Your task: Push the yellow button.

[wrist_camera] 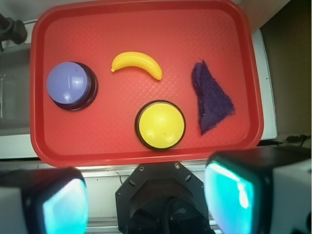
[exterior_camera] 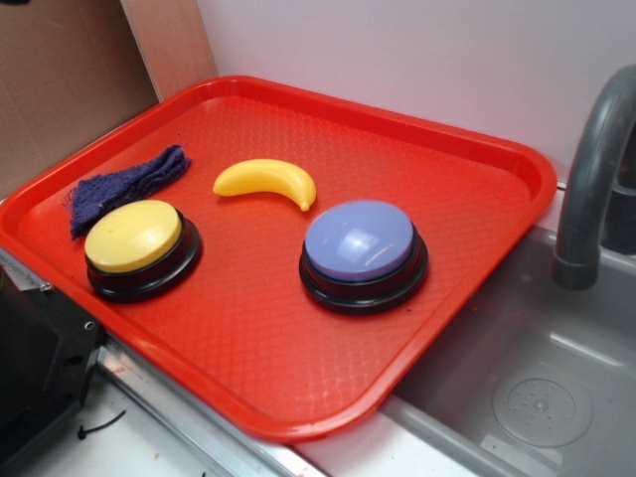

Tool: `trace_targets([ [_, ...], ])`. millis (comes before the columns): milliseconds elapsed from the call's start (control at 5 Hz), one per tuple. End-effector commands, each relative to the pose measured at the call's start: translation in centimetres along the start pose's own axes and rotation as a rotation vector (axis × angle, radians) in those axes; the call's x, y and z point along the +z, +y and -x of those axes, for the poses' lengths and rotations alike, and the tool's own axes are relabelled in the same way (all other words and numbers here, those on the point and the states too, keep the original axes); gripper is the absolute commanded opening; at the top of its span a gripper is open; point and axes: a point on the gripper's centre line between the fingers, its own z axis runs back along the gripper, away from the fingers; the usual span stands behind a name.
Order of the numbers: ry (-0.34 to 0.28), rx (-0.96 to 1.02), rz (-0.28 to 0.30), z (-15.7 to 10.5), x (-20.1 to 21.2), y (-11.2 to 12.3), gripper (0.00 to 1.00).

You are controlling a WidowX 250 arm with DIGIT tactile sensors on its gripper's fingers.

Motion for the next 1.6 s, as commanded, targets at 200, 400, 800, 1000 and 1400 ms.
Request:
trace_targets([
  [200, 0.110, -0.075, 0.078, -0.8, -5.1, -0.9, 1.00],
  [400, 0.098, -0.163, 0.028, -1.7, -8.9, -0.4, 1.00],
  [800, 0.011, -0.339, -0.069, -2.4, -13.1, 0.5, 1.00],
  [1000, 0.021, -0.378, -0.090, -2.3, -14.3, 1.0, 1.00],
  [1400, 0.090, -0.377, -0.058, -2.3, -18.4, 2.2, 1.00],
])
